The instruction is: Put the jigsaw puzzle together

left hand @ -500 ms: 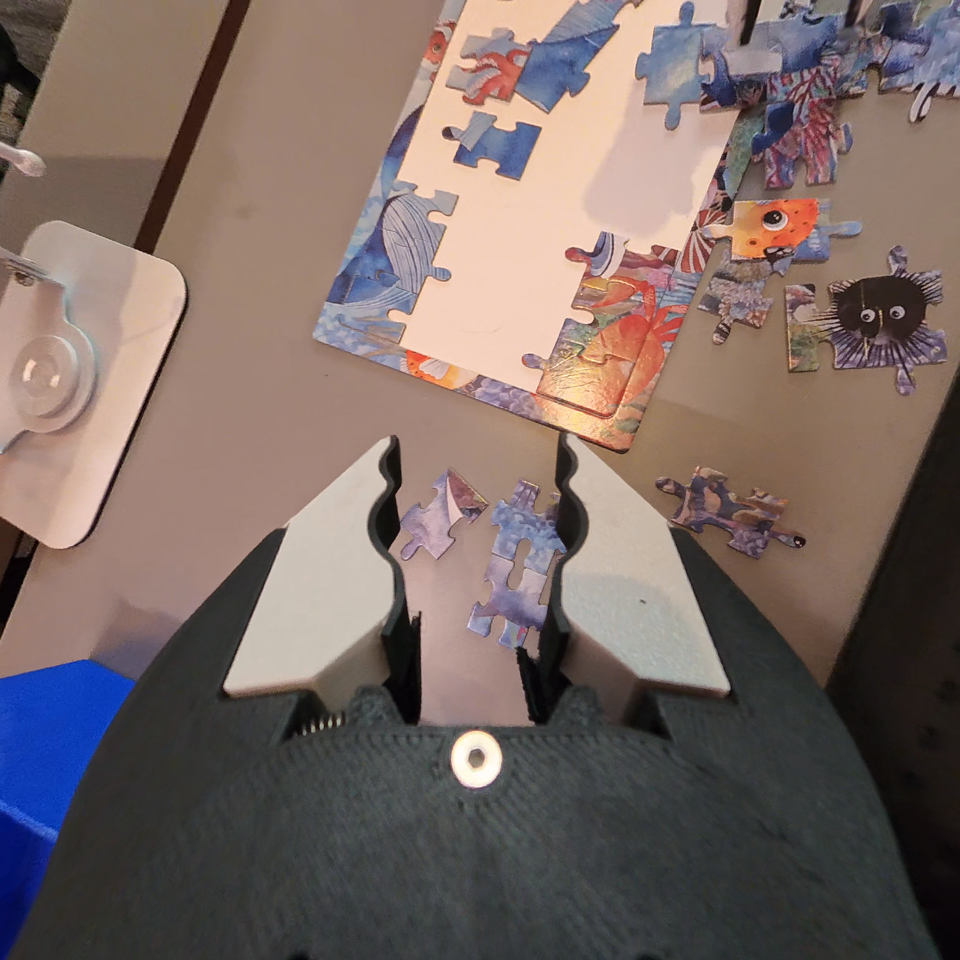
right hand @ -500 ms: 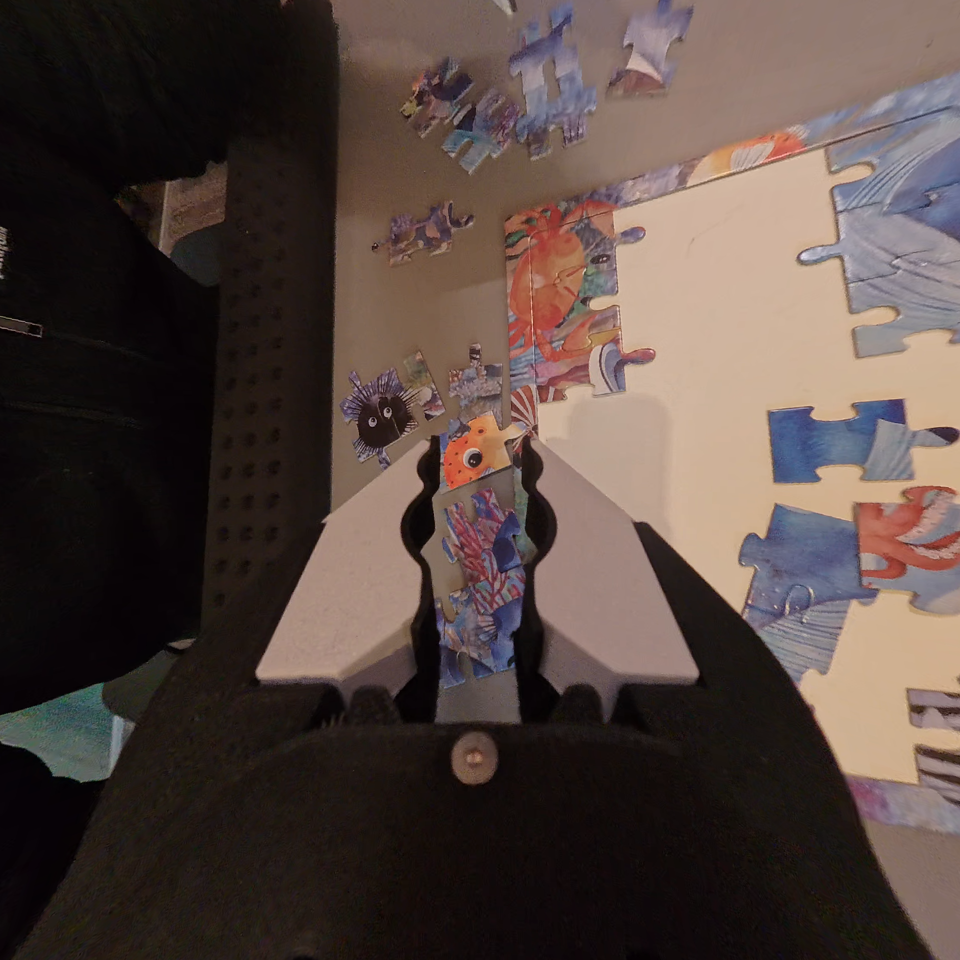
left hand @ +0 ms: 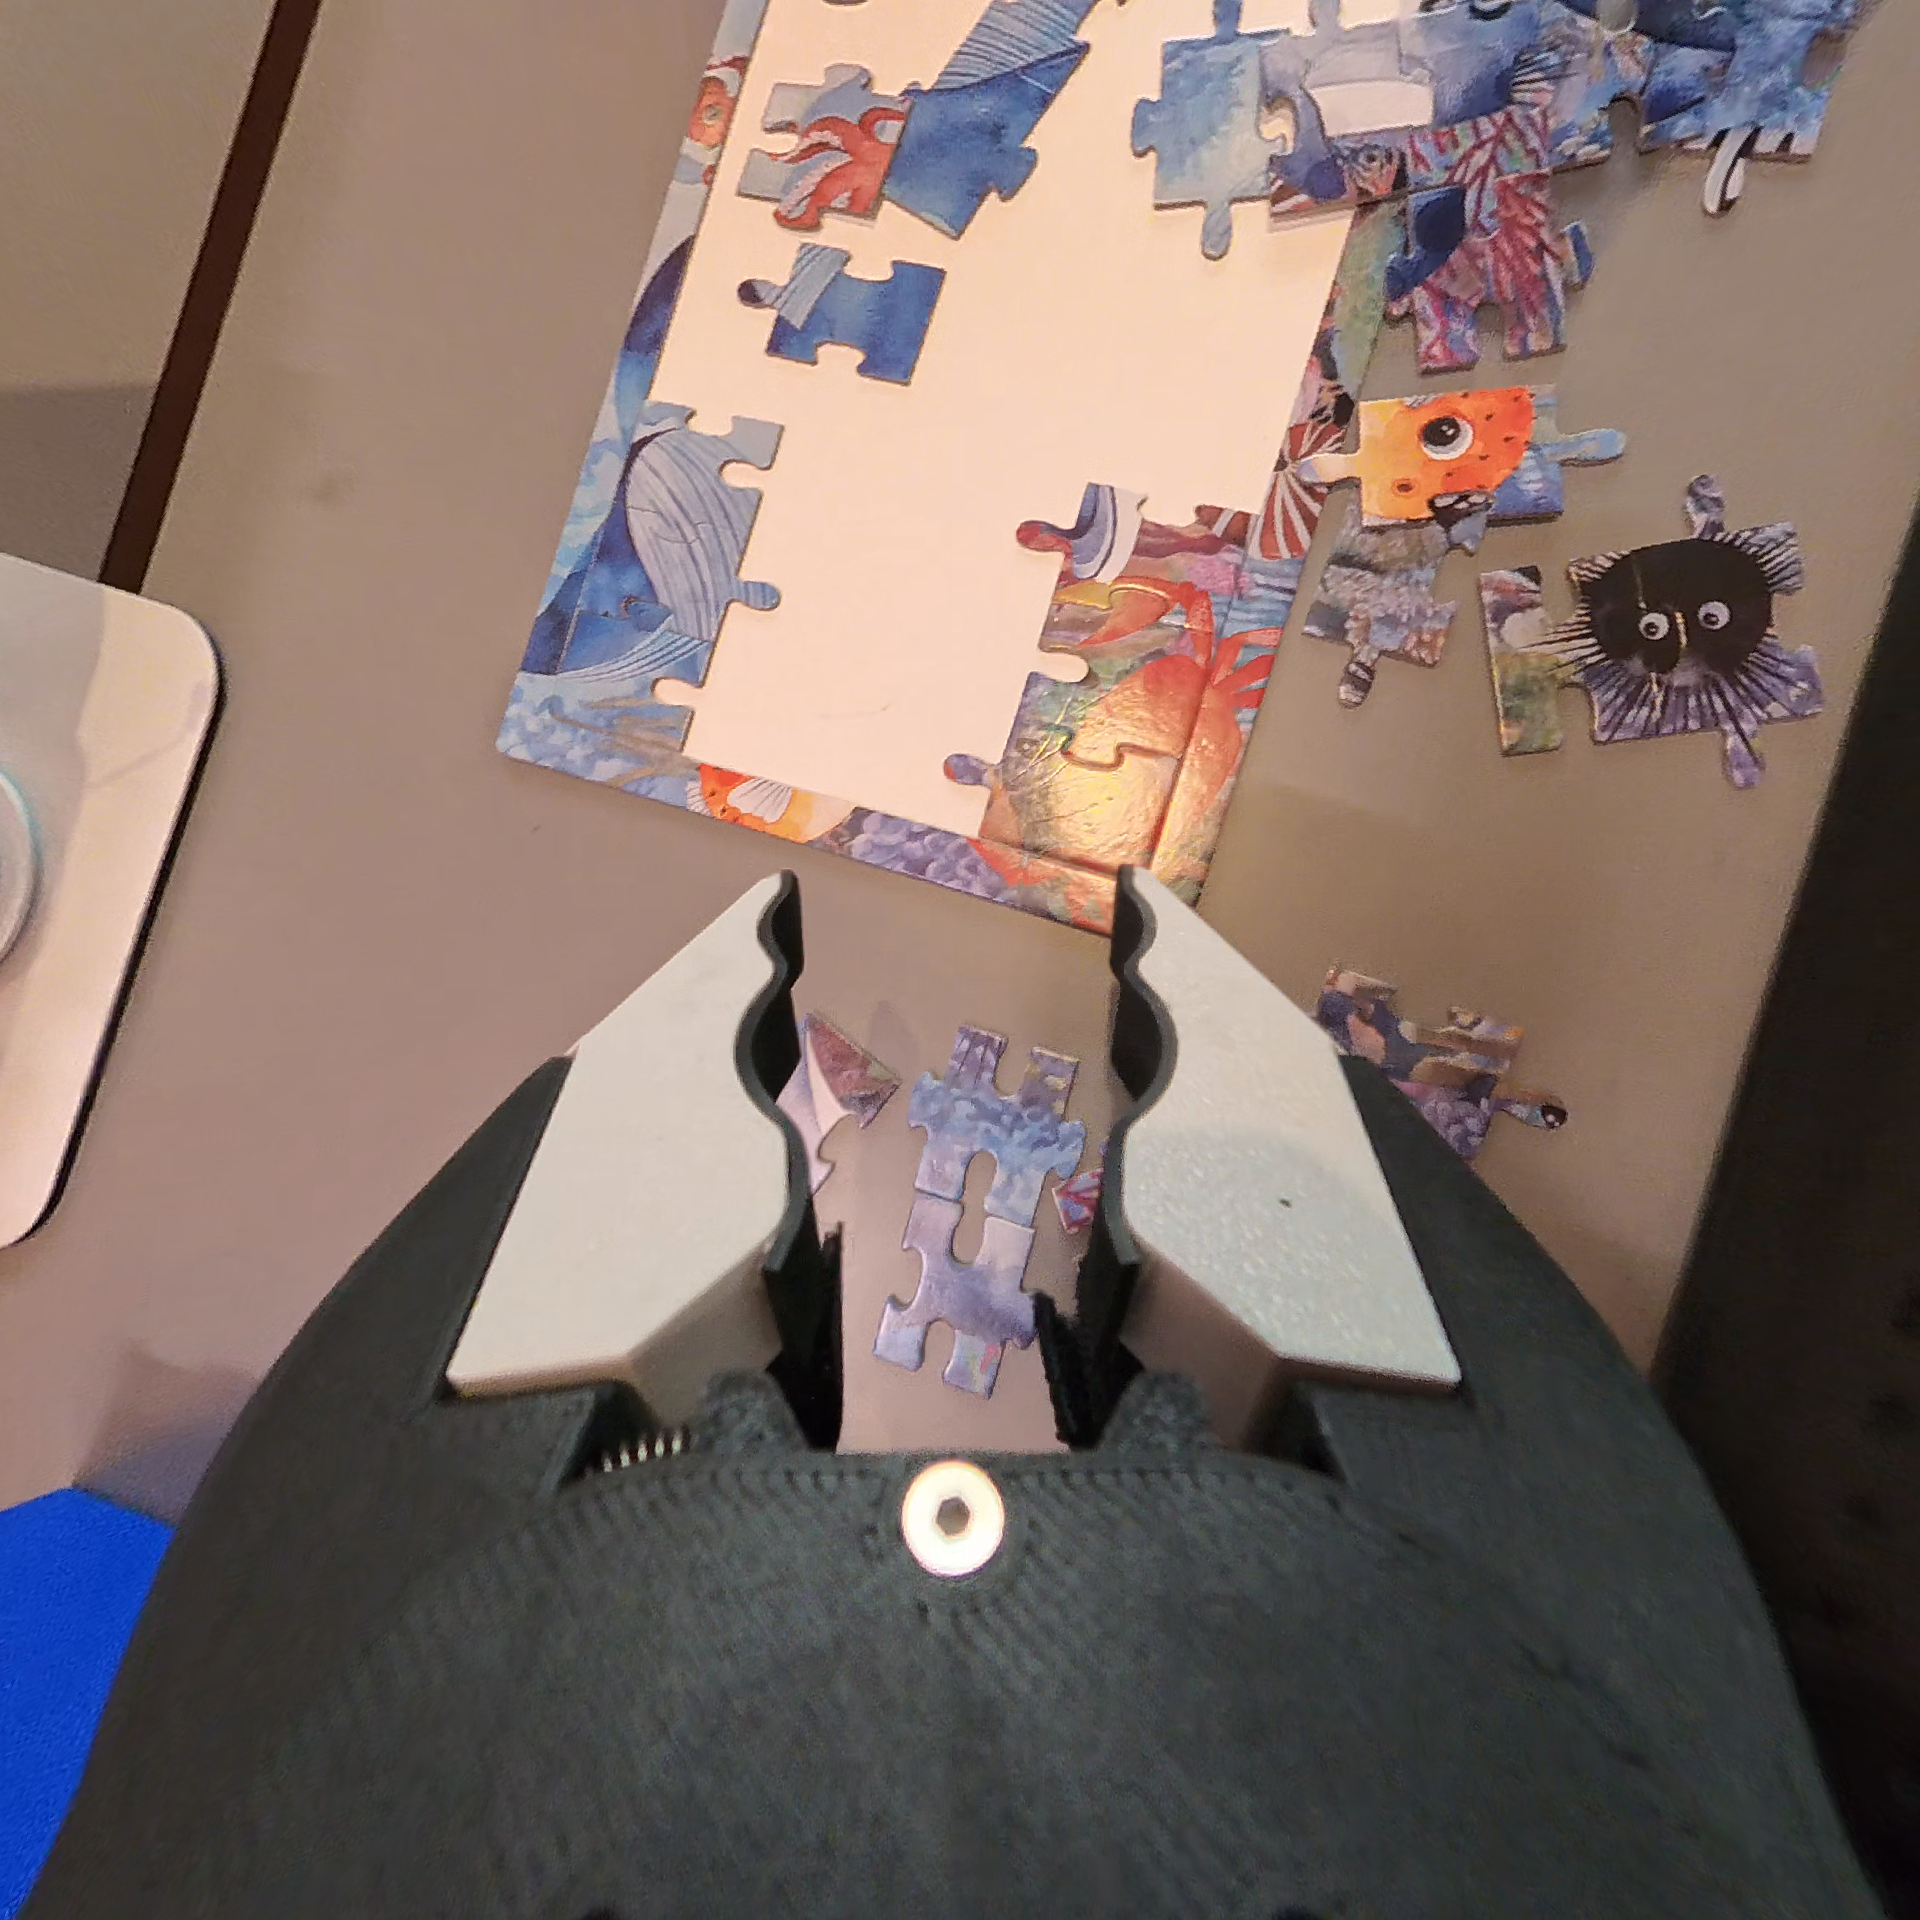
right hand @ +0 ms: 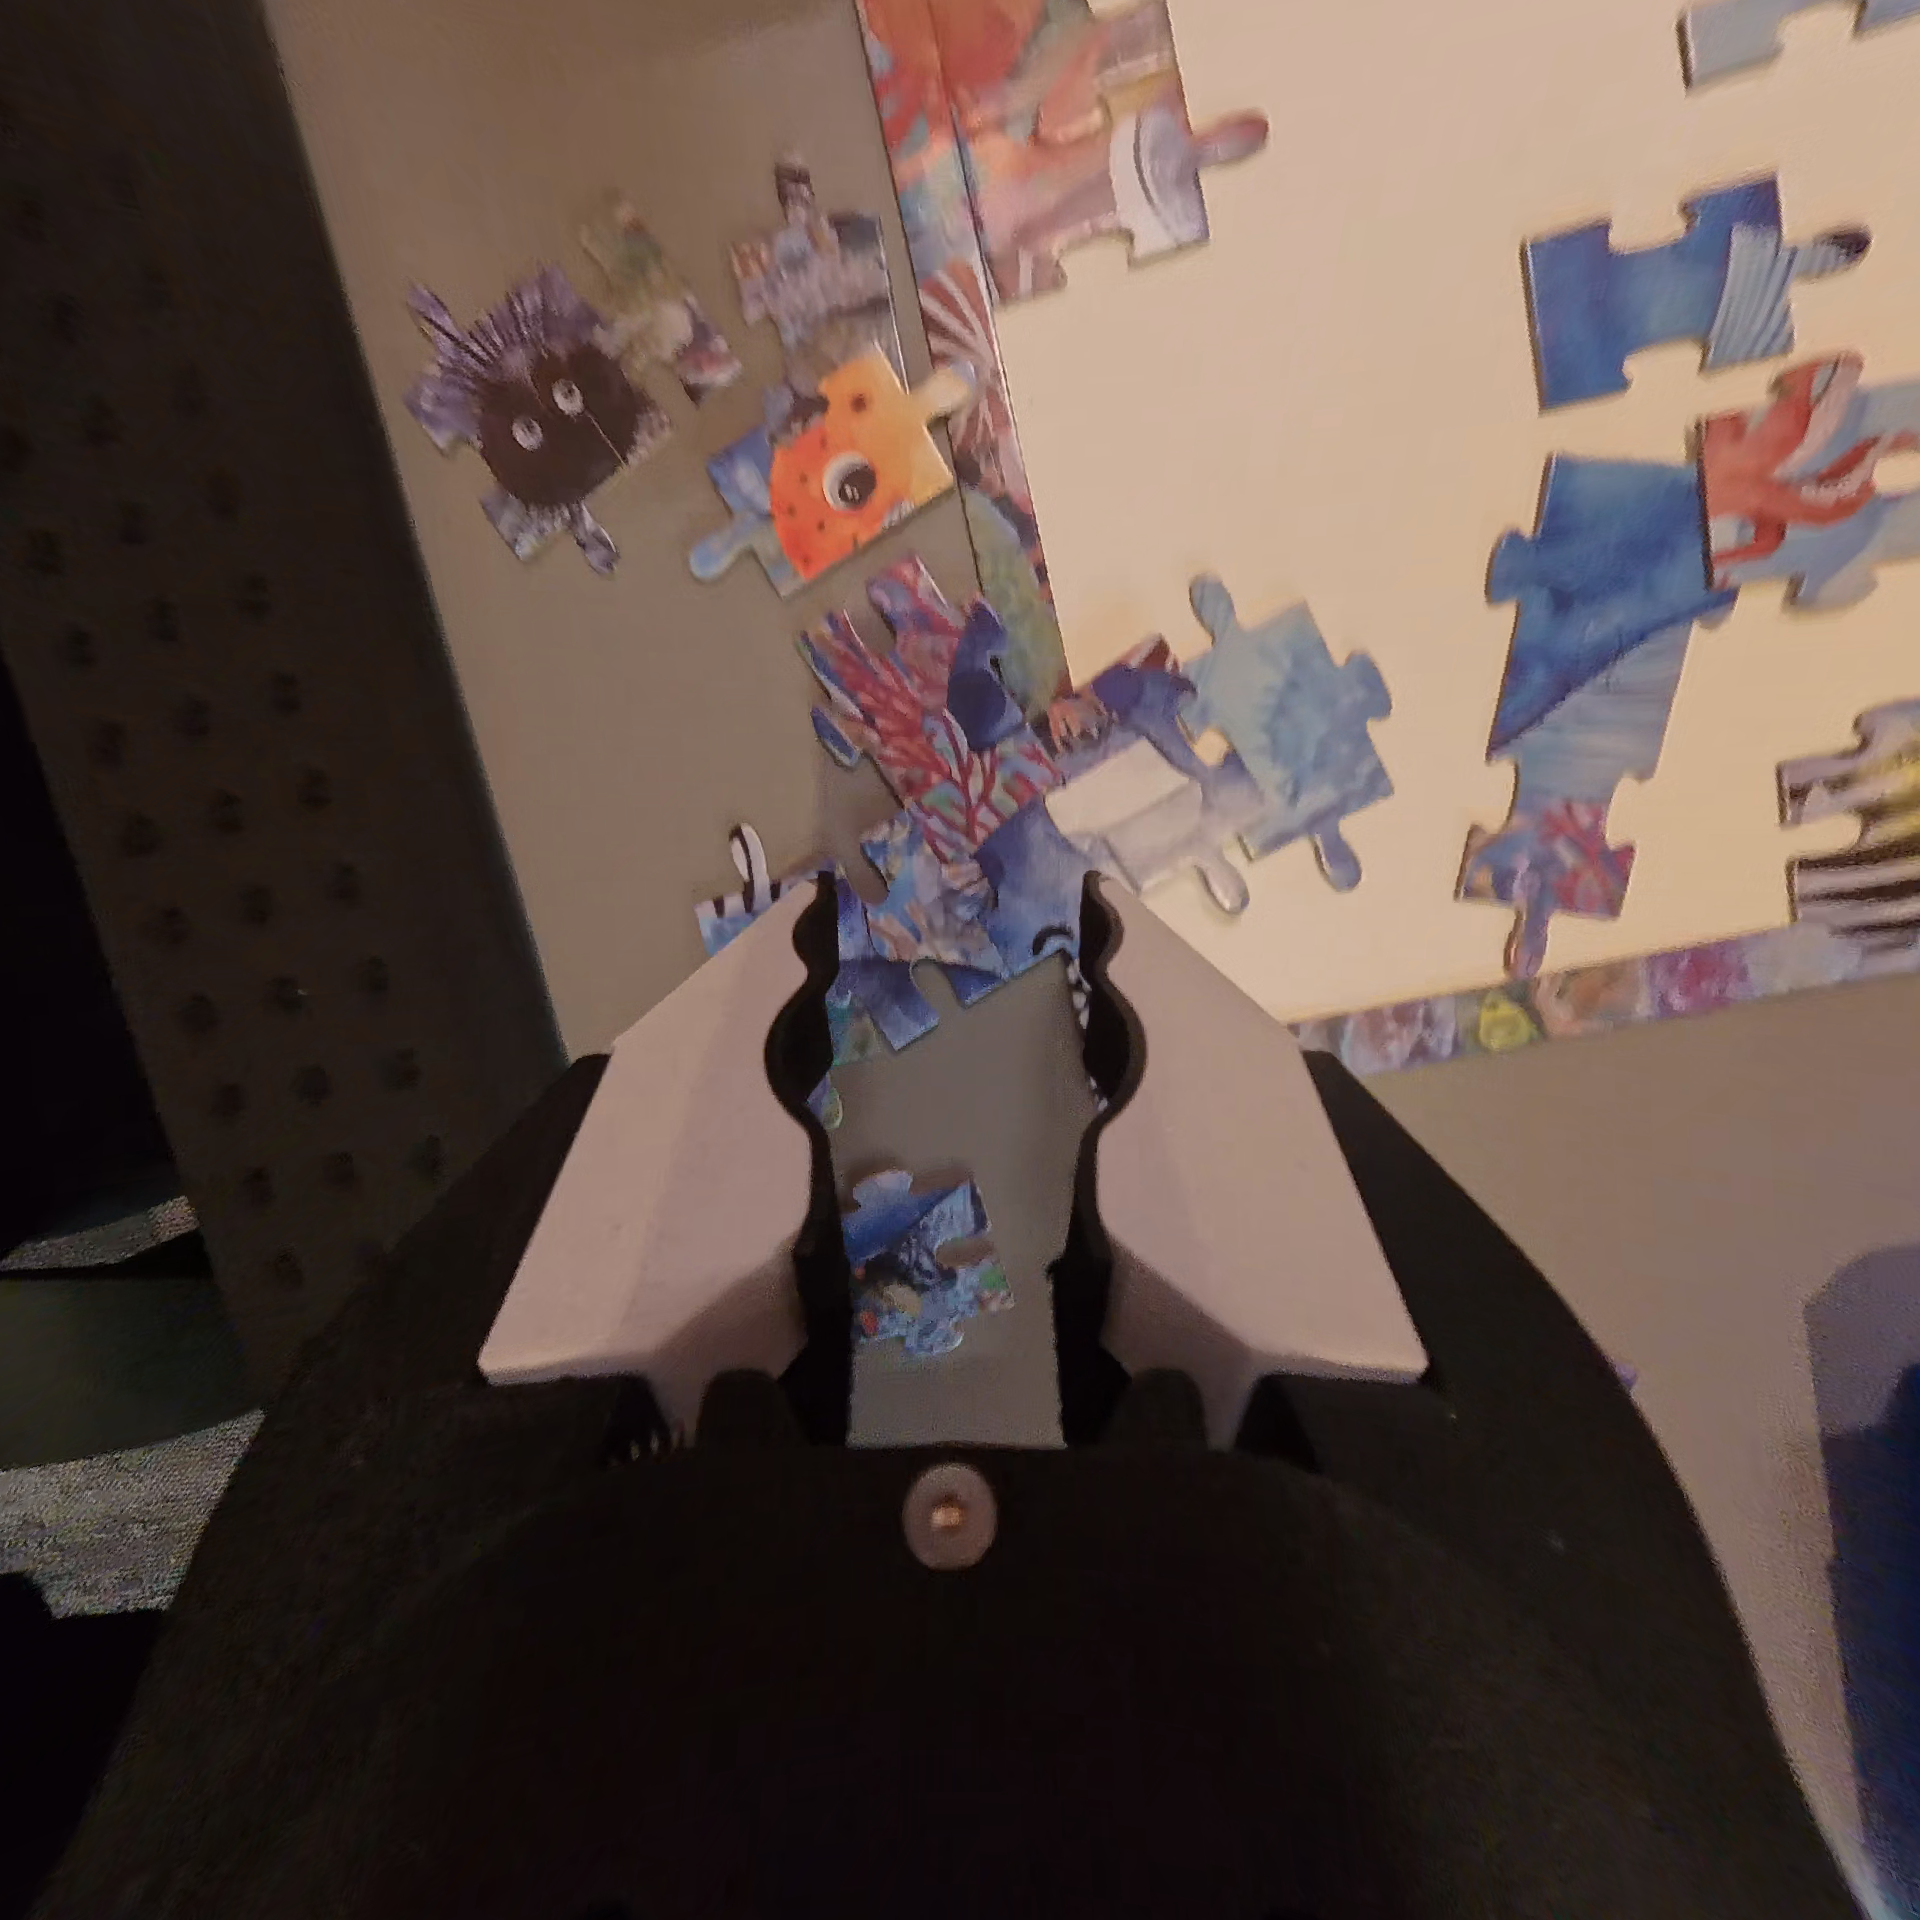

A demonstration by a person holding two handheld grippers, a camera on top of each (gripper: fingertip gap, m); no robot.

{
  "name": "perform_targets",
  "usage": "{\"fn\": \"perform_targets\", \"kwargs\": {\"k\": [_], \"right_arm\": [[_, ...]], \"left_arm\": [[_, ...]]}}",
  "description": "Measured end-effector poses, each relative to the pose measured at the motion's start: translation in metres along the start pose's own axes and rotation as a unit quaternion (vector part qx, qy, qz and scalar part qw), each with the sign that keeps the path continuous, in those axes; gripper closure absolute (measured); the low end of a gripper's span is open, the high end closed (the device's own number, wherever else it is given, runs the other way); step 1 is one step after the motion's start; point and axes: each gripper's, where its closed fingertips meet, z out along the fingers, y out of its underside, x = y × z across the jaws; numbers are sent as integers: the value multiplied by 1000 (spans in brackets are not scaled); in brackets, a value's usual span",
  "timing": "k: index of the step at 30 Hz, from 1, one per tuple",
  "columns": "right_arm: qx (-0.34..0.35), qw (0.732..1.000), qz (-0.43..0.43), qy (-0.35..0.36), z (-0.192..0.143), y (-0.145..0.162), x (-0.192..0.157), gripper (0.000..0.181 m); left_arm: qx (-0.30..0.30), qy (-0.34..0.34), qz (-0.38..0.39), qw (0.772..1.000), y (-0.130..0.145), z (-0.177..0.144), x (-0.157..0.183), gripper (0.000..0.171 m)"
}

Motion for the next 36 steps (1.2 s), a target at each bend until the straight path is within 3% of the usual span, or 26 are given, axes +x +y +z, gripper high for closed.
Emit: {"fn": "perform_targets", "kwargs": {"k": [8, 20, 31, 36], "right_arm": [[13, 997, 60, 55, -4, 34, 8, 128], [12, 996, 75, 53, -16, 94, -22, 126], [30, 994, 75, 73, -11, 107, -14, 127], [49, 992, 78, 81, -12, 106, -11, 146]], "left_arm": [[10, 48, 20, 999, -22, 25, 29, 113], [41, 123, 96, 987, -103, 66, 93, 107], [23, 158, 117, 980, -132, 110, 118, 104], [13, 163, 115, 980, -136, 122, 117, 104]]}}
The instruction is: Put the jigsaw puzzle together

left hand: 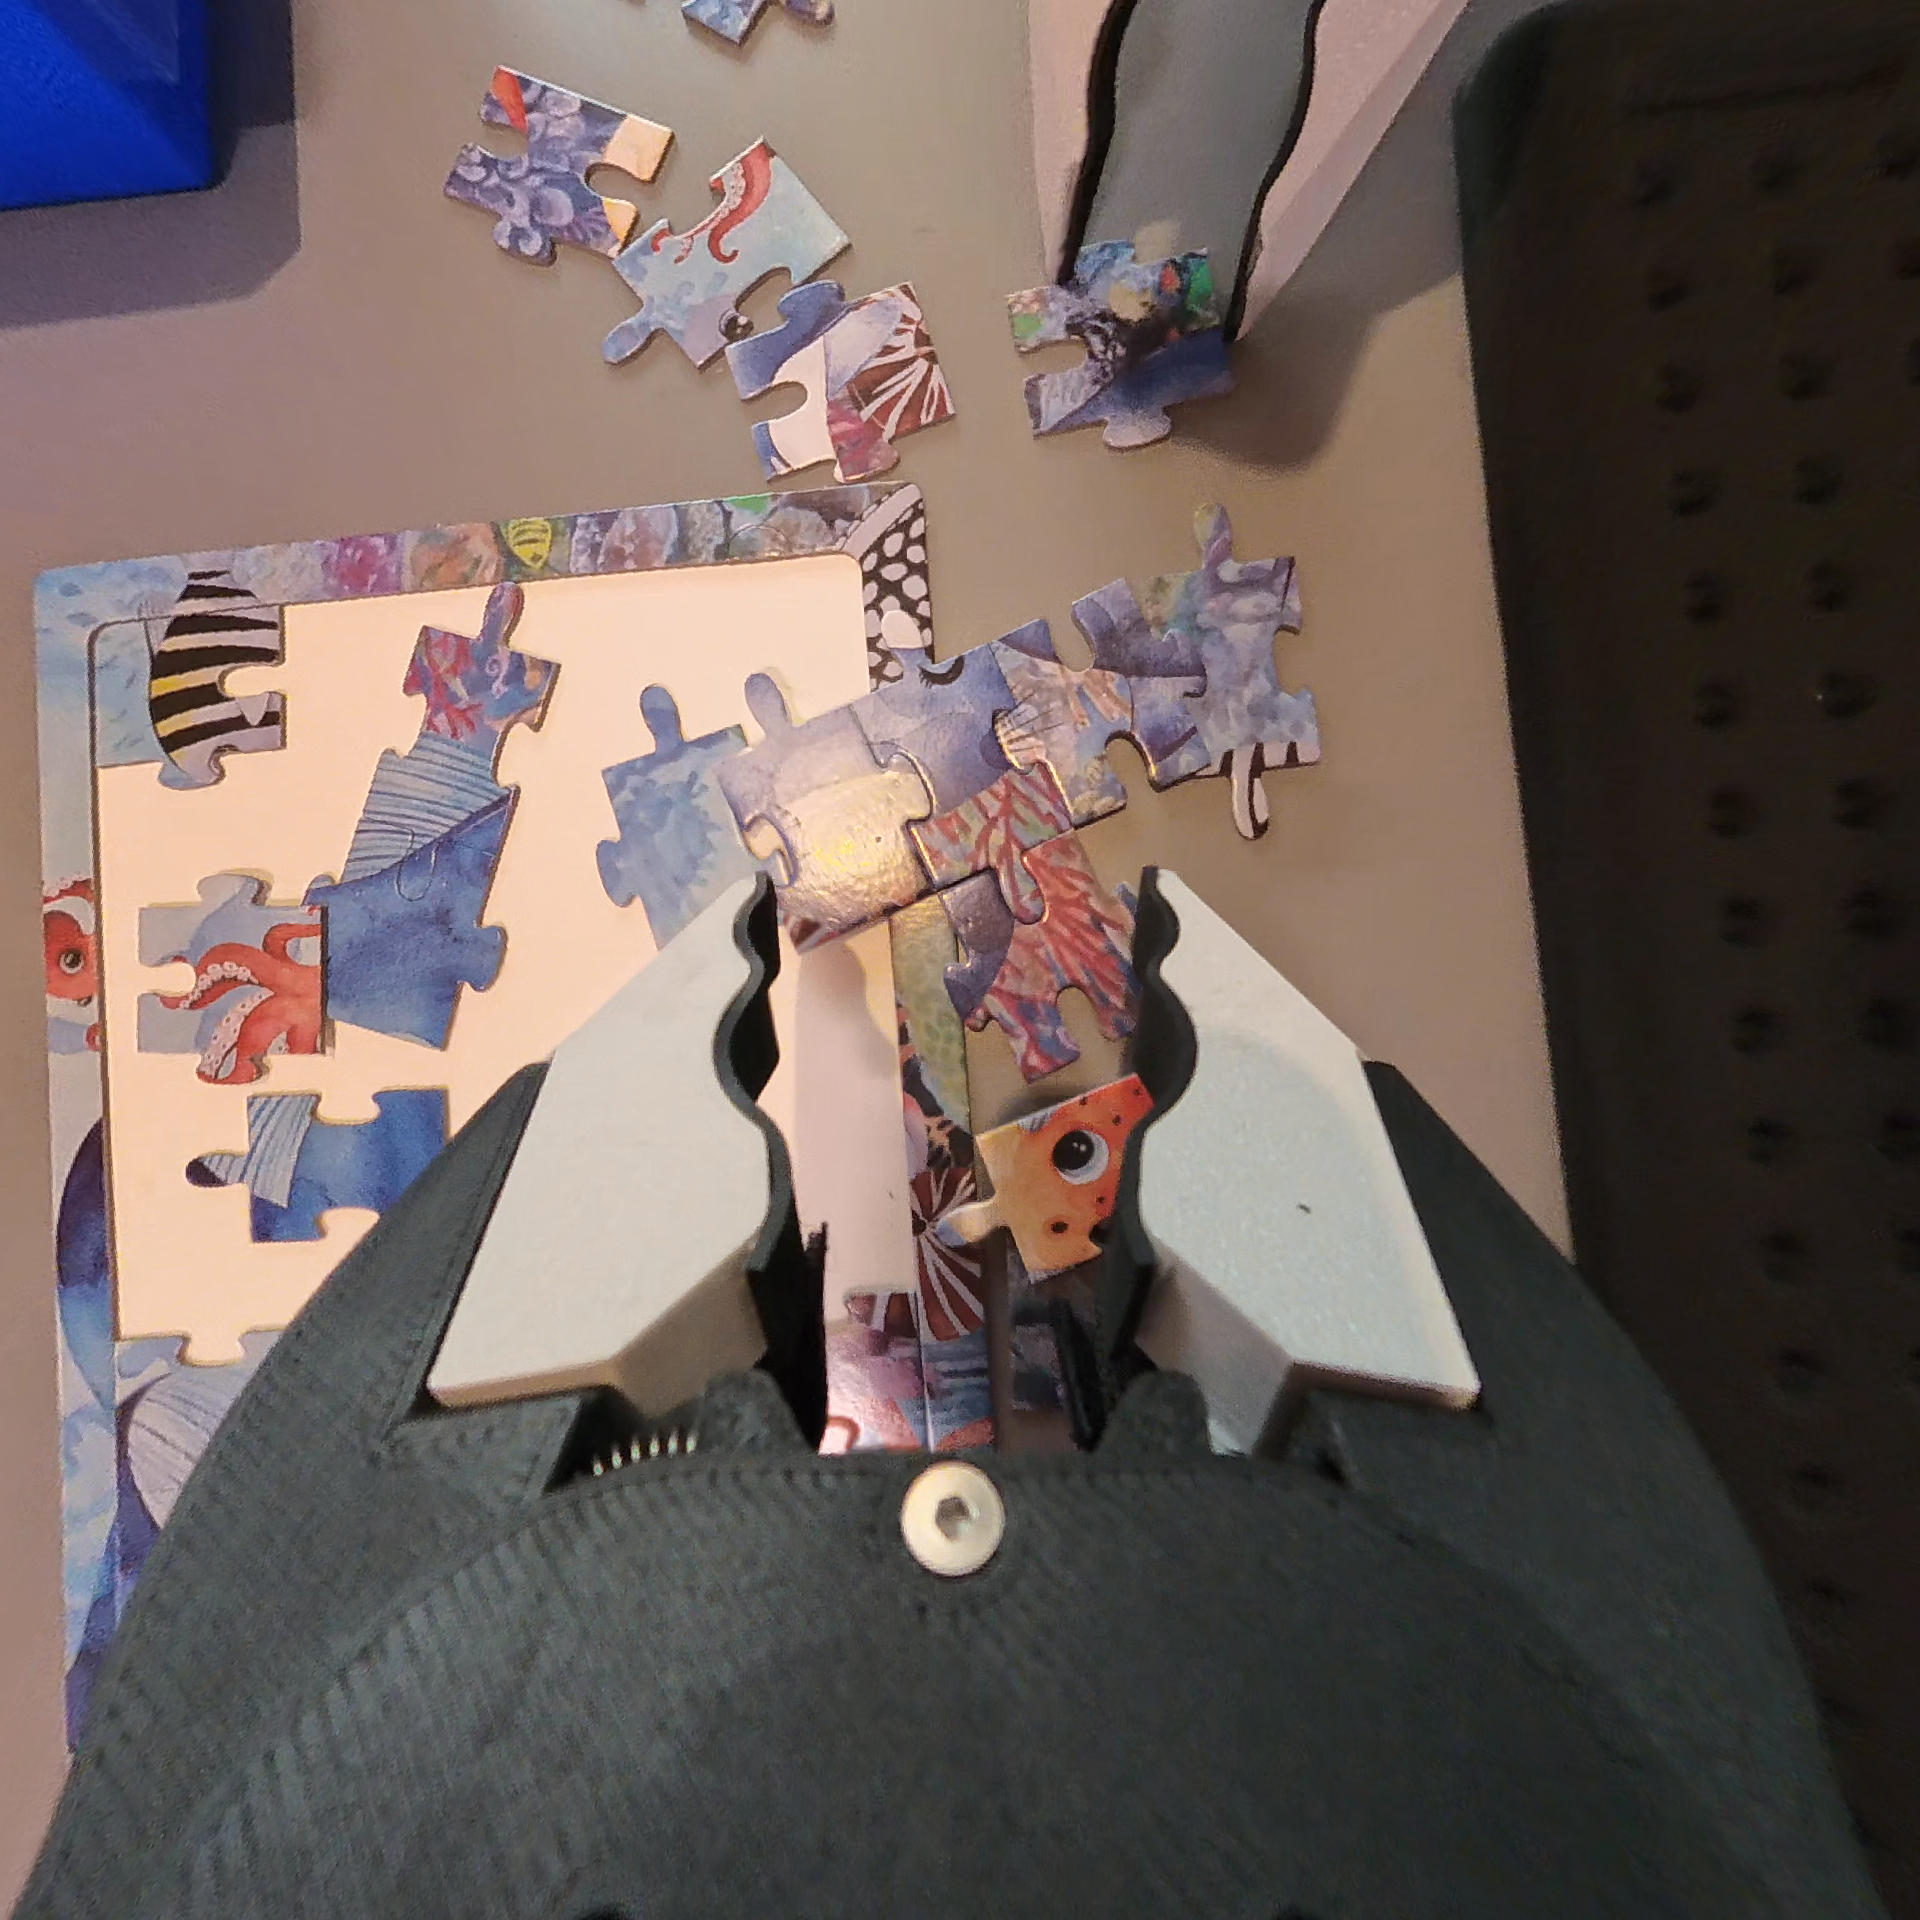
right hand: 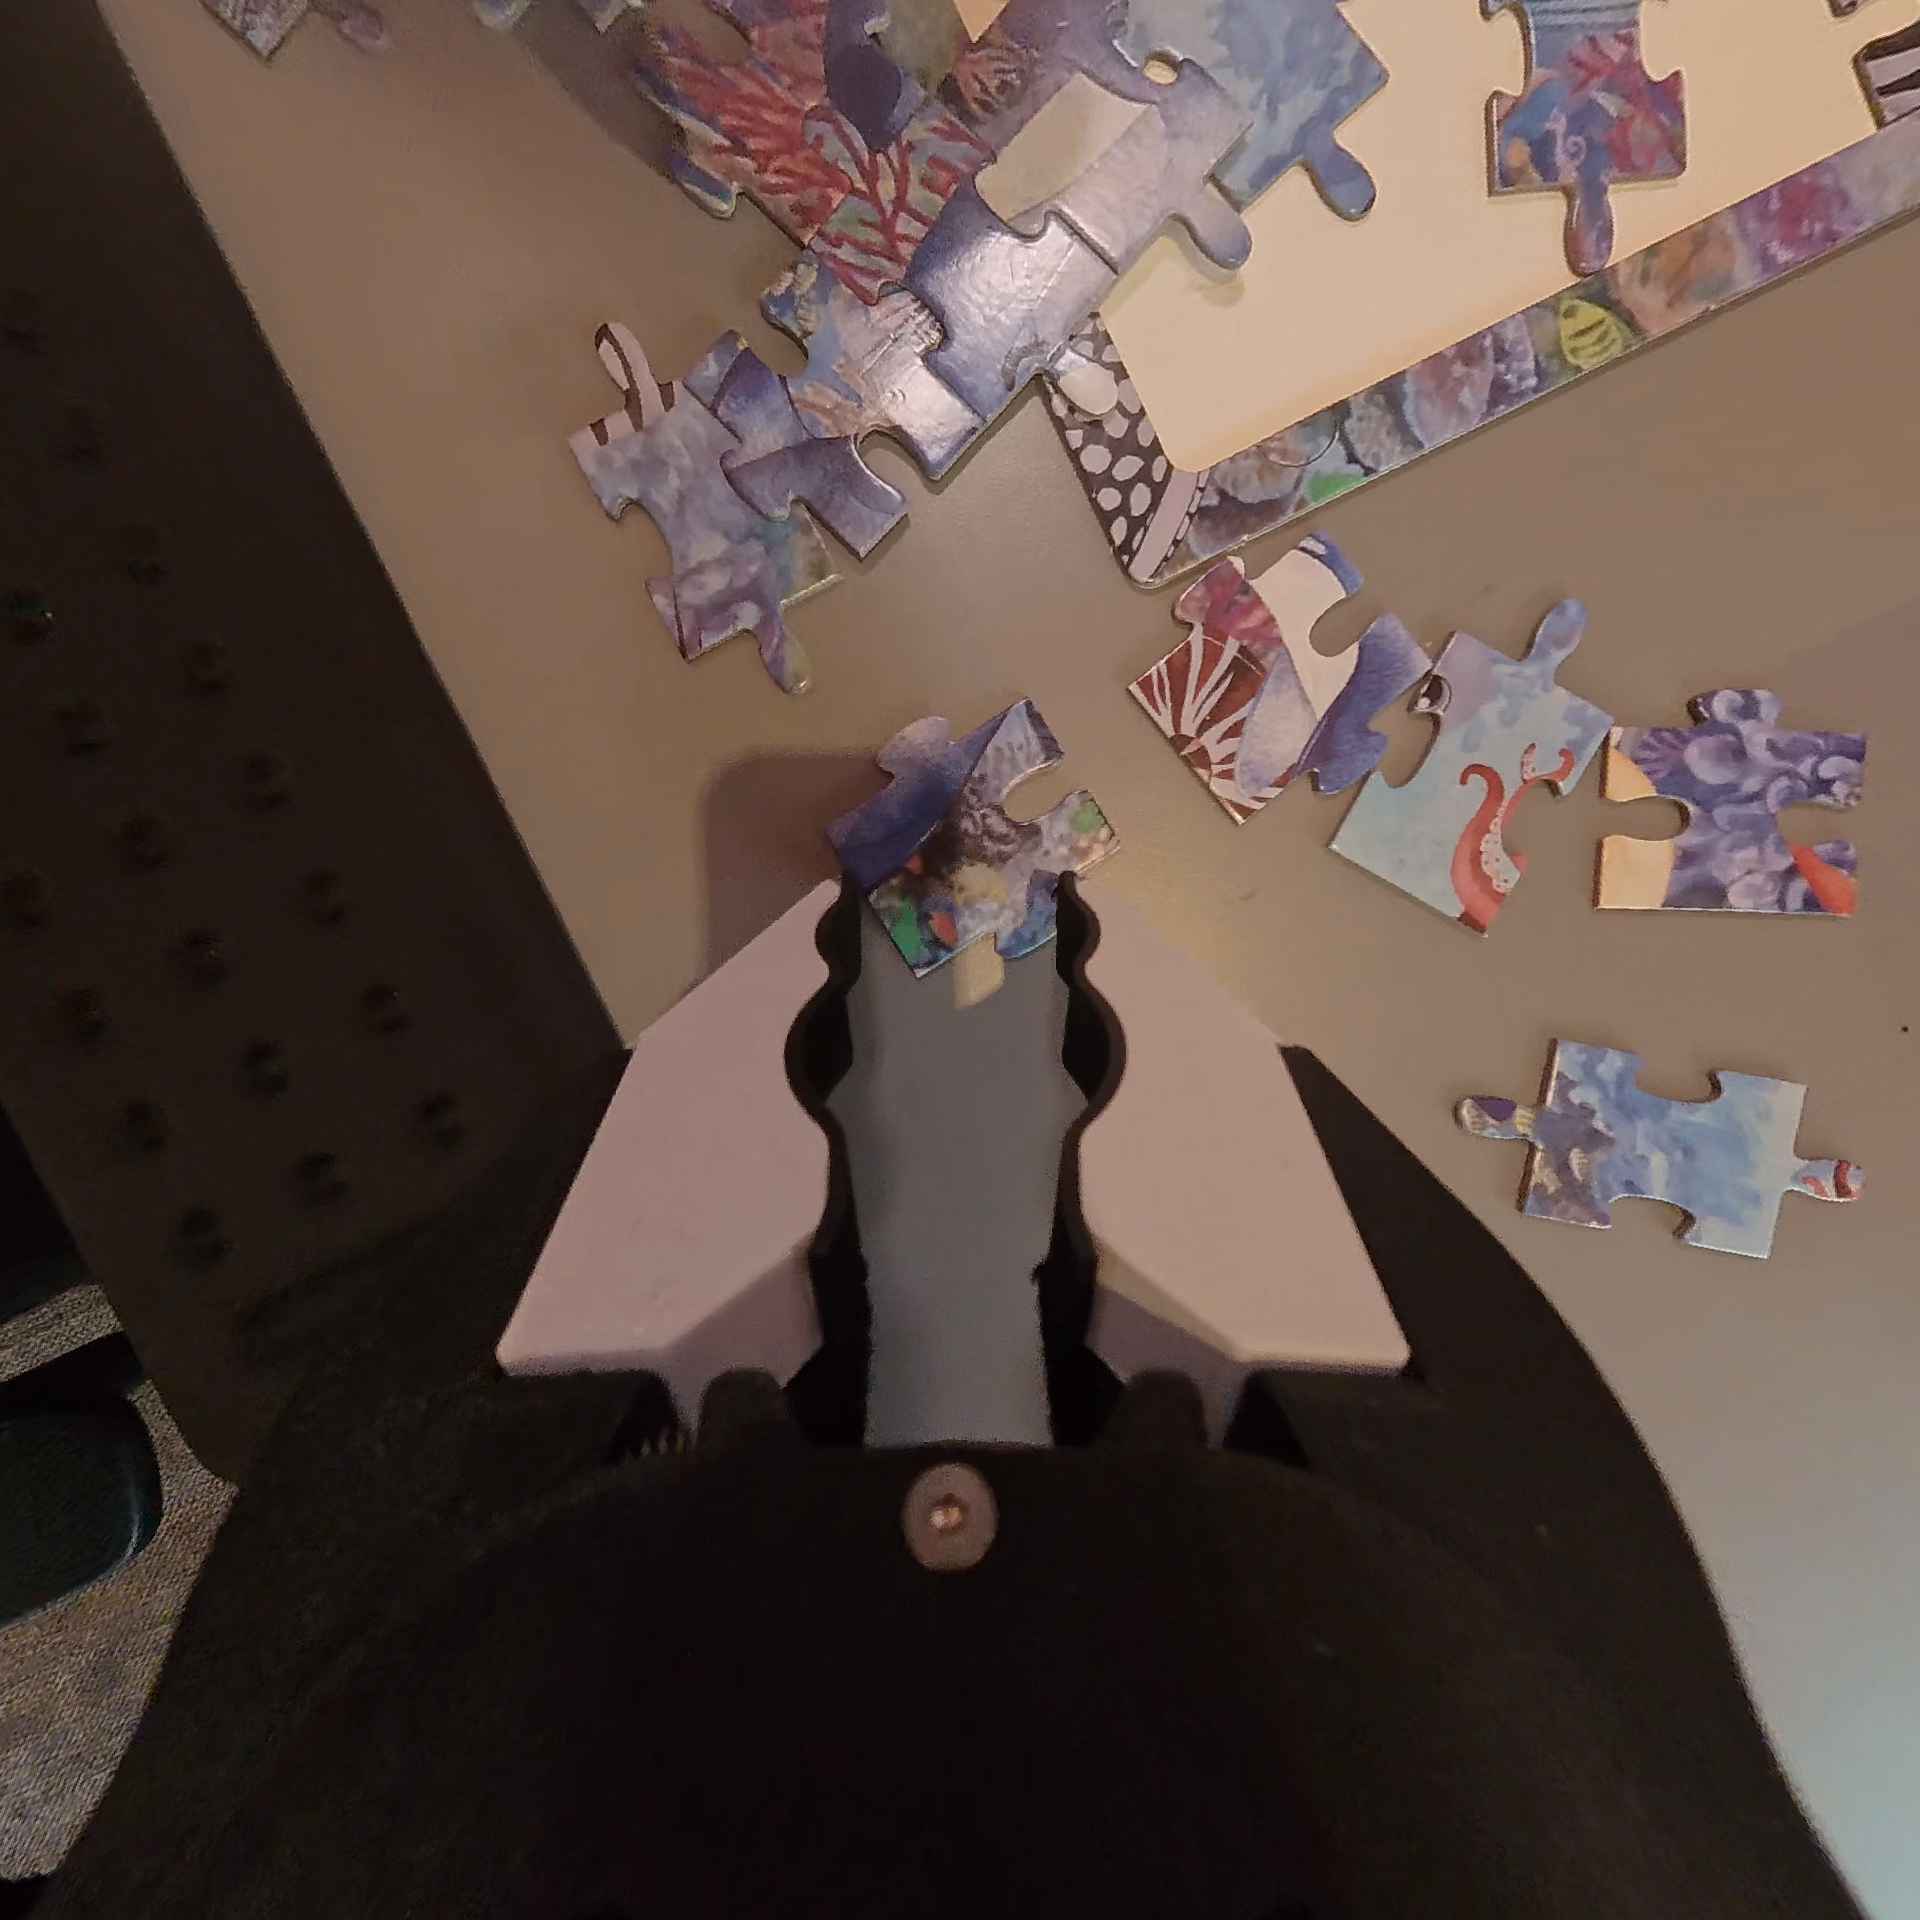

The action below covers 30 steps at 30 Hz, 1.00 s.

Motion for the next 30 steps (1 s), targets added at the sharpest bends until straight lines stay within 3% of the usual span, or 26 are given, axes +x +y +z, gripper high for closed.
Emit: {"fn": "perform_targets", "kwargs": {"k": [7, 8, 10, 13, 18, 21, 30], "right_arm": [[10, 1000, -6, -27, -4, 6, -16, 150], [11, 999, -8, -41, -6, 7, -21, 181], [10, 999, -2, -39, -8, 11, -23, 178], [15, 1000, 10, -12, -11, 12, -13, 144], [57, 989, 108, 83, -16, 0, 53, 145], [57, 981, 159, 95, -7, 1, 80, 141], [47, 983, 140, 113, 2, -9, 87, 151]], "left_arm": [[2, 7, -3, 1000, -10, 11, -8, 105], [-1, 6, -3, 1000, -11, 14, -10, 105], [-10, 5, -5, 1000, -10, 18, -13, 104], [-15, -2, -10, 1000, -7, 20, -21, 103], [-13, -18, -26, 999, -3, 13, -34, 103], [-5, -30, -37, 999, -2, 3, -44, 103], [5, -46, -48, 998, 2, -11, -59, 103]]}}
